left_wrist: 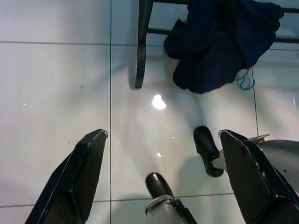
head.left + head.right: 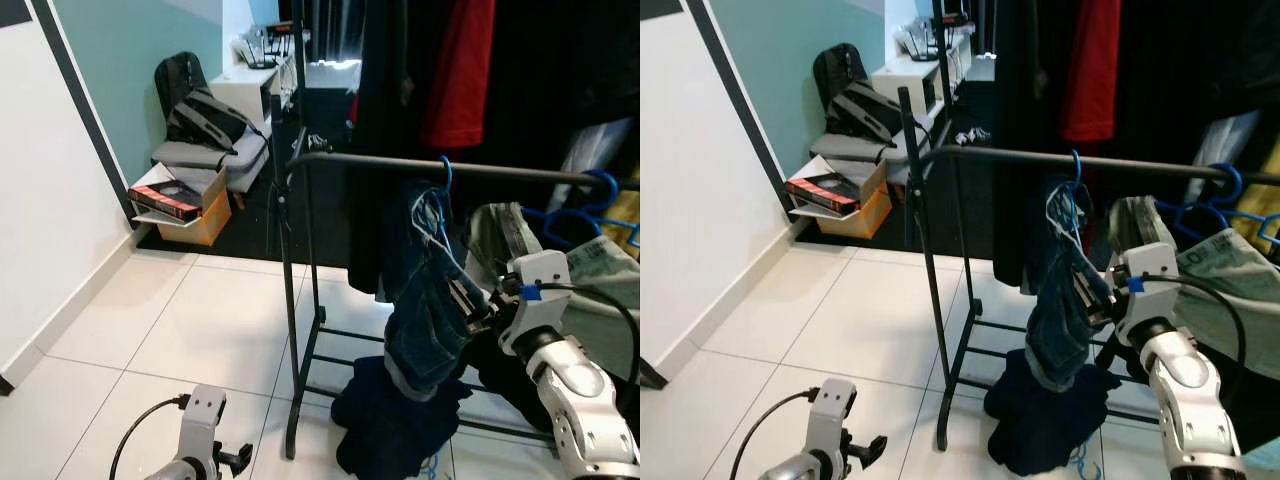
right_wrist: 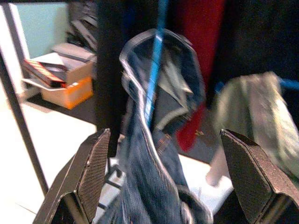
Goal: Hang hanger
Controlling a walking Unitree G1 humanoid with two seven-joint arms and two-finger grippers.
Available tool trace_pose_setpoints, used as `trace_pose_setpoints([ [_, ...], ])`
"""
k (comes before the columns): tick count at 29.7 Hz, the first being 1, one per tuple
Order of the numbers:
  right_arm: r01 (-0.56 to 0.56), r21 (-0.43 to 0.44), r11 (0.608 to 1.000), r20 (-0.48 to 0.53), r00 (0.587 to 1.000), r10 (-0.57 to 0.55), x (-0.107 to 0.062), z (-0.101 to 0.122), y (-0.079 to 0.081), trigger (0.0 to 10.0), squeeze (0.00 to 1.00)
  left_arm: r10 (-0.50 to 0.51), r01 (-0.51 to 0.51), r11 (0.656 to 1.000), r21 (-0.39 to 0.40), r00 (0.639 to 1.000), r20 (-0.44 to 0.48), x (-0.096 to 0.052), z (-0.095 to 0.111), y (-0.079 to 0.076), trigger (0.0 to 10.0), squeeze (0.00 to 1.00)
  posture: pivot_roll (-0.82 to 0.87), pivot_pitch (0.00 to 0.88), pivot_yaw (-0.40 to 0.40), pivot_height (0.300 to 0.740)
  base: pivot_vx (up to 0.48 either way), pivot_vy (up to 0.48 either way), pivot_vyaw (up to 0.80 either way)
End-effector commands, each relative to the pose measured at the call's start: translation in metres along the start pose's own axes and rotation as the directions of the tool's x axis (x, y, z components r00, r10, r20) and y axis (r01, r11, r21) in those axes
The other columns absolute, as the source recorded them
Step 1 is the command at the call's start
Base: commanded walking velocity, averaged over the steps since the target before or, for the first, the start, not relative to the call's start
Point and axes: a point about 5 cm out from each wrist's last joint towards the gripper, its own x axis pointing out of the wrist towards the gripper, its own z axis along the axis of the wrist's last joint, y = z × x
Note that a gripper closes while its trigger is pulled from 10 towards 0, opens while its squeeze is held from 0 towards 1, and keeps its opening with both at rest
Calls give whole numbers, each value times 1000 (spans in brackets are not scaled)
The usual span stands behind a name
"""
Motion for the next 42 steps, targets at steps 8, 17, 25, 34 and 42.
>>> trace_pose_setpoints([
  [8, 128, -3, 992, -137, 982, -127, -7, -29, -13, 10000, 0, 16, -15, 1000, 11, 999, -31, -1, -2, 5, 10000, 0, -158, 0, 44, 740, -289, 0, 0],
  [17, 216, 53, 975, -363, 914, -182, -25, -81, -12, 10000, 0, -4, 4, 1000, 24, 1000, -27, 9, 5, -18, 10000, 0, -155, 0, 43, 740, -305, 0, 0],
  [25, 184, 79, 980, -572, 813, -107, -43, -129, 9, 10000, 0, -9, 9, 1000, 24, 1000, -13, 7, 4, -14, 10000, 0, -144, 0, 40, 740, -310, 0, 0],
  [34, 118, 121, 986, -713, 701, 4, -54, -163, 41, 10000, 0, 22, -21, 1000, 17, 999, -49, 2, -3, -4, 10000, 0, -117, 0, 28, 740, -346, 0, 0],
  [42, 82, 130, 988, -773, 633, 49, -65, -180, 49, 10000, 0, 81, -80, 997, 17, 993, -91, -13, -21, 20, 10000, 0, -103, 0, 27, 740, -365, 0, 0],
])
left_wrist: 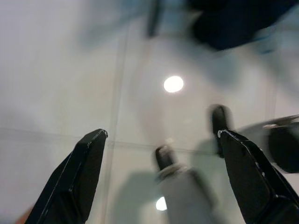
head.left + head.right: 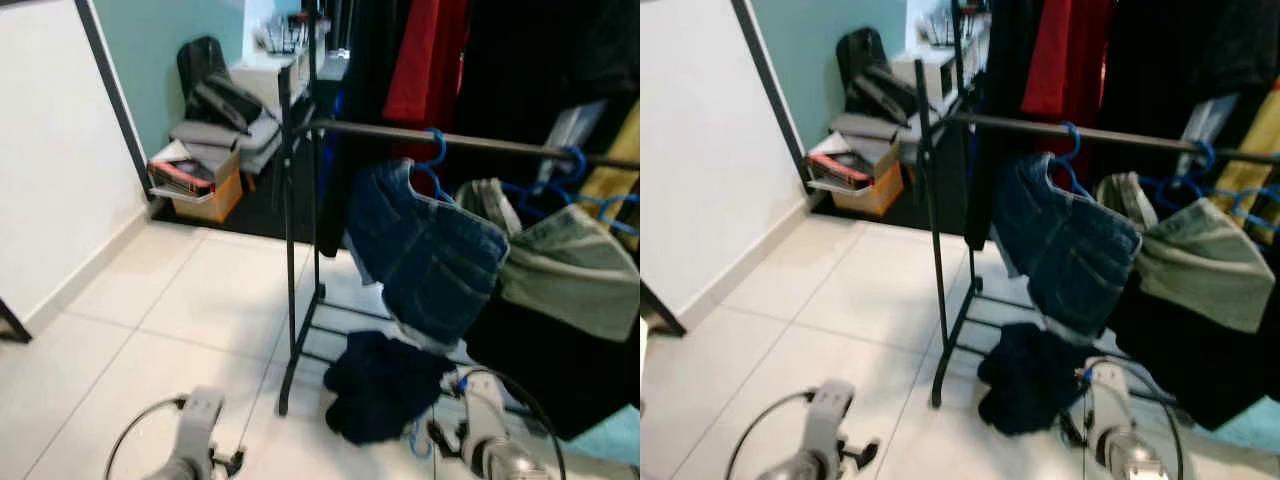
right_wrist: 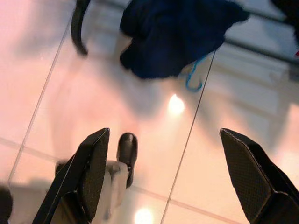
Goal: Hang hanger
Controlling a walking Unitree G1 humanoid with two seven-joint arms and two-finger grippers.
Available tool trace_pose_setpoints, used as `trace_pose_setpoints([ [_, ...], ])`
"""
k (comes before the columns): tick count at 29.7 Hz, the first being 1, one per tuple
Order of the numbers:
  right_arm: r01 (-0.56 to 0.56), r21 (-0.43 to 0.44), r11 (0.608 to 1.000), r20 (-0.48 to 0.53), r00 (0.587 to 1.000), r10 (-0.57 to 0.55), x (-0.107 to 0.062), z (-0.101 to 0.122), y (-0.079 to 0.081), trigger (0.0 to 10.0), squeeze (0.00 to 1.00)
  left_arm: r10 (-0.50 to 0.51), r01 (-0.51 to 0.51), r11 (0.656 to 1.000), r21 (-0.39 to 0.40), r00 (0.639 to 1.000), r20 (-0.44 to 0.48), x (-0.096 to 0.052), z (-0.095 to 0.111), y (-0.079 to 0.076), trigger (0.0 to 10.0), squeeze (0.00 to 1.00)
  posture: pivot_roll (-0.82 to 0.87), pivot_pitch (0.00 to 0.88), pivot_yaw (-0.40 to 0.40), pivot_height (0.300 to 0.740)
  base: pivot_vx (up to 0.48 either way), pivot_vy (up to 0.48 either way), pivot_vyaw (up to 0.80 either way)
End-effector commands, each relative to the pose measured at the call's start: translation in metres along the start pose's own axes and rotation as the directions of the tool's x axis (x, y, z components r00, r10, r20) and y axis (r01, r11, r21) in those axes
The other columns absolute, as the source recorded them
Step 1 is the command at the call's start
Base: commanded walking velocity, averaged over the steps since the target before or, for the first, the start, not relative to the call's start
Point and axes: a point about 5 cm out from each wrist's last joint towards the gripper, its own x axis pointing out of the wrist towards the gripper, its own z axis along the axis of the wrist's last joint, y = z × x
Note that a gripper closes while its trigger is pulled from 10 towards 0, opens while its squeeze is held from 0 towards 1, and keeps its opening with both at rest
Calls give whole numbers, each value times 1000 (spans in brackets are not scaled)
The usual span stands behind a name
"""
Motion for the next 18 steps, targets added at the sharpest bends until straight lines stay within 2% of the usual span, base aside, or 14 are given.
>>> trace_pose_setpoints([
  [1, 3, -22, 1000, 3, 1000, -3, 1, 1, -2, 10000, 0, 7, -7, 1000, -4, 1000, -9, -2, -3, 4, 10000, 0, -103, 0, 27, 740, -364, 0, 0],
  [4, 11, -49, 999, -30, 999, -13, -1, -7, -7, 10000, 0, 22, -22, 1000, -17, 1000, -18, -6, -8, 10, 10000, 0, -97, 0, 29, 740, -361, 0, 0],
  [8, 25, -98, 995, -95, 995, -34, -8, -27, -21, 10000, 0, 57, -61, 997, -56, 995, -76, -14, -22, 25, 10000, 0, -88, 0, 24, 740, 0, 0, 0],
  [14, 33, -83, 996, -93, 995, -41, -10, -31, -26, 10000, 0, 71, -80, 993, -89, 993, -98, -19, -29, 30, 10000, 0, -97, 0, 28, 740, 0, 0, 0],
  [18, 45, -56, 997, -77, 996, -49, -13, -34, -29, 10000, 0, 63, -73, 991, -108, 993, -96, -17, -27, 28, 10000, 0, -102, 0, 30, 740, 0, -396, 0],
])
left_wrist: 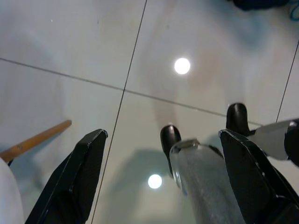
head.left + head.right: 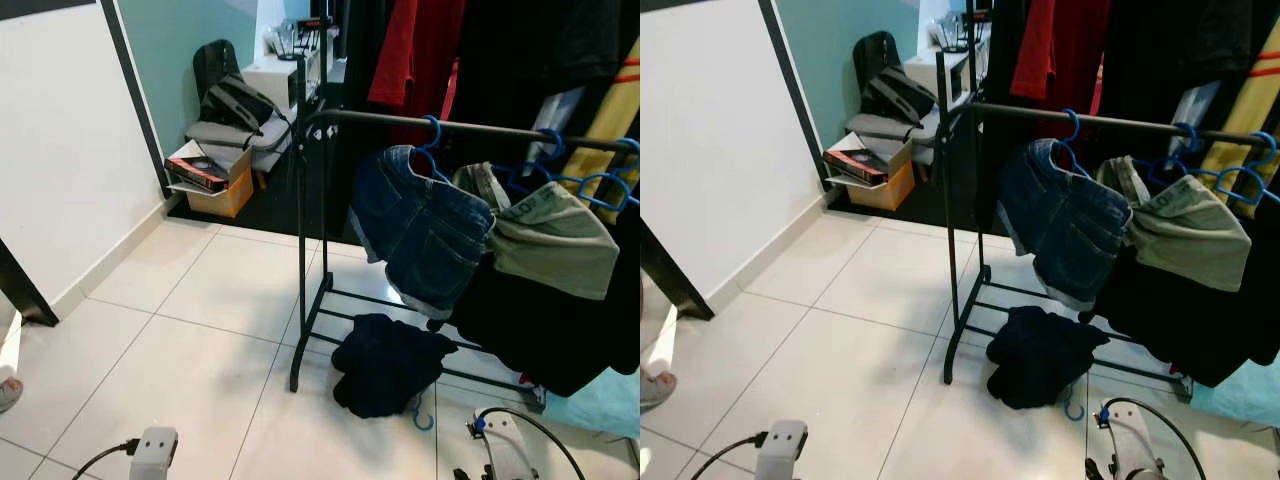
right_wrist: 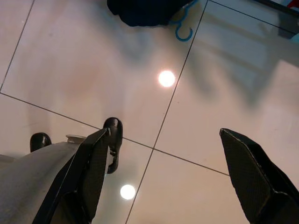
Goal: Hang hanger
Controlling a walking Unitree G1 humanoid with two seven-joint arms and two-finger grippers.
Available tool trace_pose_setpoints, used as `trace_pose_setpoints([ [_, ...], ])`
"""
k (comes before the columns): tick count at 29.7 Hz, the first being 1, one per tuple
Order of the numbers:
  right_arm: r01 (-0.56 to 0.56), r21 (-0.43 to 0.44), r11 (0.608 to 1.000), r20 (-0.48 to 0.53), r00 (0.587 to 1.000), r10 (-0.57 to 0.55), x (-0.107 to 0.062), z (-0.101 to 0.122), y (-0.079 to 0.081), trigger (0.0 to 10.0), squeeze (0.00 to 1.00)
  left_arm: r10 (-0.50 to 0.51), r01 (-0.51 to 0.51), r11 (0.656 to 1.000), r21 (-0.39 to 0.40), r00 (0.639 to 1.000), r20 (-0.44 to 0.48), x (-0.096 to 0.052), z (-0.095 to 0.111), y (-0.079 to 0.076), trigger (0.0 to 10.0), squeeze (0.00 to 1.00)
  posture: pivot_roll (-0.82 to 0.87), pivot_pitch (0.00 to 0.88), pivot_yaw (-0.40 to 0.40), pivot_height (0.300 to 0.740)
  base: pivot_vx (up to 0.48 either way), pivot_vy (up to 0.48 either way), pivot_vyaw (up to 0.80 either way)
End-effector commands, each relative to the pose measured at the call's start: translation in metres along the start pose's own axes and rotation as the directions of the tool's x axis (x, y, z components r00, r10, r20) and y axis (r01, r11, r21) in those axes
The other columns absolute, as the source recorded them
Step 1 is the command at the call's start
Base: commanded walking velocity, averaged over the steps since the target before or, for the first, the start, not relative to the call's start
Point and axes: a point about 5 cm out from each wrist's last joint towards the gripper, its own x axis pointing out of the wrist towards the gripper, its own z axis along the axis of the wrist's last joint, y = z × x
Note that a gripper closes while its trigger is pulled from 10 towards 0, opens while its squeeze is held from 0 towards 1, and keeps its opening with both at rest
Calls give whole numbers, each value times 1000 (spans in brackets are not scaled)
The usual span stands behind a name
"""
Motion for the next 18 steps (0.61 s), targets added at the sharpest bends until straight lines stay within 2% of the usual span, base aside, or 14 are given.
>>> trace_pose_setpoints([
  [1, 2, 35, 999, 32, 999, -3, -1, 0, -1, 10000, 0, -6, 6, 1000, -11, 1000, 2, 1, 4, 0, 10000, 0, -101, 0, 29, 740, 0, -454, 0],
  [3, -8, 70, 997, 100, 995, 0, 0, 4, 4, 10000, 0, -25, 25, 999, -23, 1000, 9, 0, 5, 2, 10000, 0, -102, 0, 27, 740, 0, -450, 0],
  [5, -8, 75, 997, 119, 993, -1, 0, 6, 5, 10000, 0, -29, 29, 999, -27, 1000, 8, -1, 4, 3, 10000, 0, -102, 0, 27, 740, 0, -450, 0],
  [7, -17, 92, 996, 147, 989, 3, 1, 10, 7, 10000, 0, -38, 38, 999, -22, 999, 10, 2, 6, -3, 10000, 0, -102, 0, 26, 740, 0, -450, 0],
  [11, -22, 94, 995, 170, 985, 6, 2, 15, 9, 10000, 0, -46, 46, 999, -22, 999, 12, 3, 8, -6, 10000, 0, -104, 0, 26, 740, 0, -450, 0],
  [18, -49, 82, 995, 263, 965, 26, 2, 38, 6, 10000, 0, -53, 53, 998, -19, 999, 12, 4, 9, -7, 10000, 0, -107, 0, 27, 740, 0, -450, 0],
])
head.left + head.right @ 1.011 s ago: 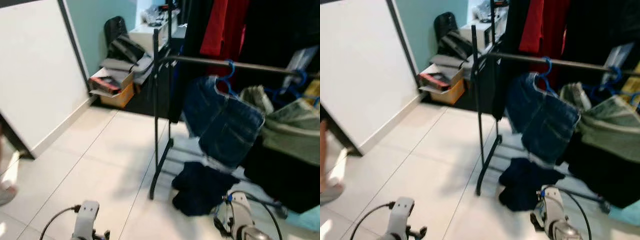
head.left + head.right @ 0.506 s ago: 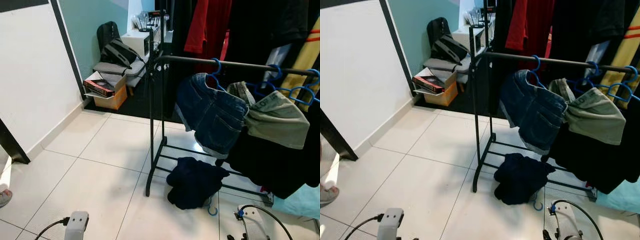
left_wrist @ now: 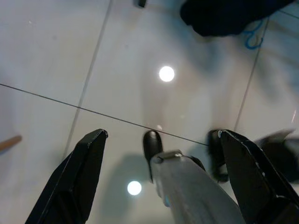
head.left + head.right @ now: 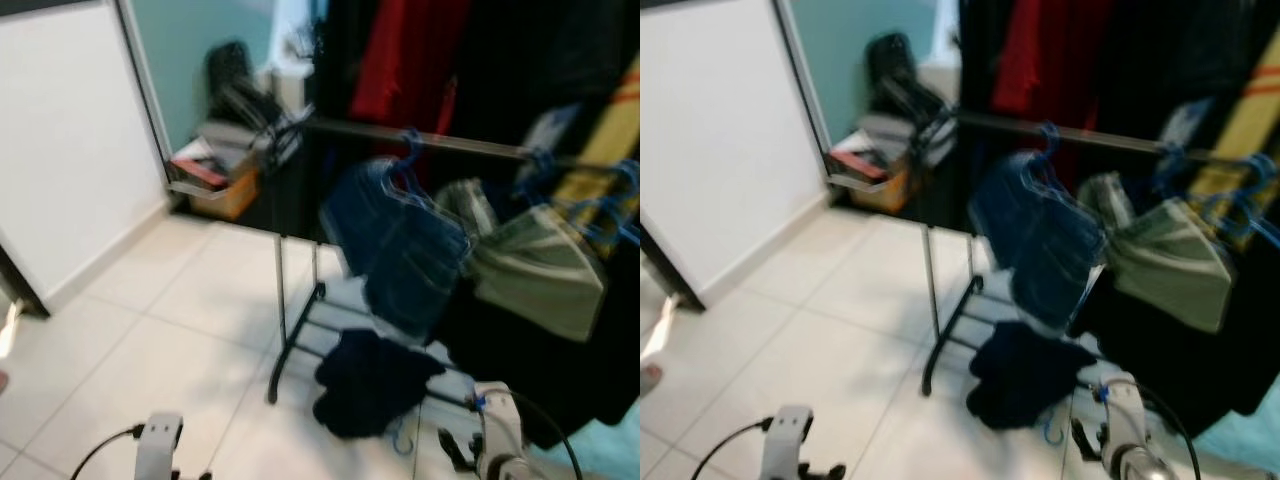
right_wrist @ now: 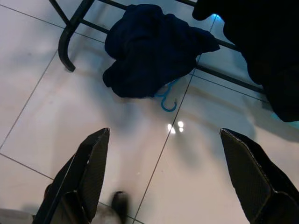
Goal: Hang hanger
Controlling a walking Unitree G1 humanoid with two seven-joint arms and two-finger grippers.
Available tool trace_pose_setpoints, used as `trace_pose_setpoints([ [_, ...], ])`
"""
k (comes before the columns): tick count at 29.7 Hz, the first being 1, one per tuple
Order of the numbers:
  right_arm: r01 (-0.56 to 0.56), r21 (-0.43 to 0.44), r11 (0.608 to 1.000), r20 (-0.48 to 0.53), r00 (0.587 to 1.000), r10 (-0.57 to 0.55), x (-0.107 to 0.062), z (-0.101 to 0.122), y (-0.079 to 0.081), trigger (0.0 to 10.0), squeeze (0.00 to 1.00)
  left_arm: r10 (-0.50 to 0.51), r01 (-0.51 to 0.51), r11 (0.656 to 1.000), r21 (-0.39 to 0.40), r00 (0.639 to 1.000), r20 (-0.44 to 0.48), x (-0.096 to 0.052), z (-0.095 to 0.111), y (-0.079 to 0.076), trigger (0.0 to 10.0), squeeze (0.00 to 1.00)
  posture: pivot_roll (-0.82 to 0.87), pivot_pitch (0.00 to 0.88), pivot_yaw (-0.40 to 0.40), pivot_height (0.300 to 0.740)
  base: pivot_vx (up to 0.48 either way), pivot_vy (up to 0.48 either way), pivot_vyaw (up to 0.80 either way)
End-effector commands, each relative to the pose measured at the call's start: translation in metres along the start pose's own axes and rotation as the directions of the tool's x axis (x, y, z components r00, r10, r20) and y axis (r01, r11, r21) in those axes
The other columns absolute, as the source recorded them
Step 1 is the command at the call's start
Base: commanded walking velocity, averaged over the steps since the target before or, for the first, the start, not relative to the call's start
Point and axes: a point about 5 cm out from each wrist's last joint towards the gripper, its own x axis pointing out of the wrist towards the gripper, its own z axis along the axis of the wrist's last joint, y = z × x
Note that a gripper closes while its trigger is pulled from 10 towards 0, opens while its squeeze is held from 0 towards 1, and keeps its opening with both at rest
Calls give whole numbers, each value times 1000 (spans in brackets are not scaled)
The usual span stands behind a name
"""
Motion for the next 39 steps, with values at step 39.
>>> trace_pose_setpoints([
  [39, -657, -397, 642, 605, 339, 721, -114, 253, 33, 10000, 0, 32, -32, 999, -10, 999, 15, 1, 0, -1, 10000, 0, -135, 0, 36, 740, 0, -78, 0],
])
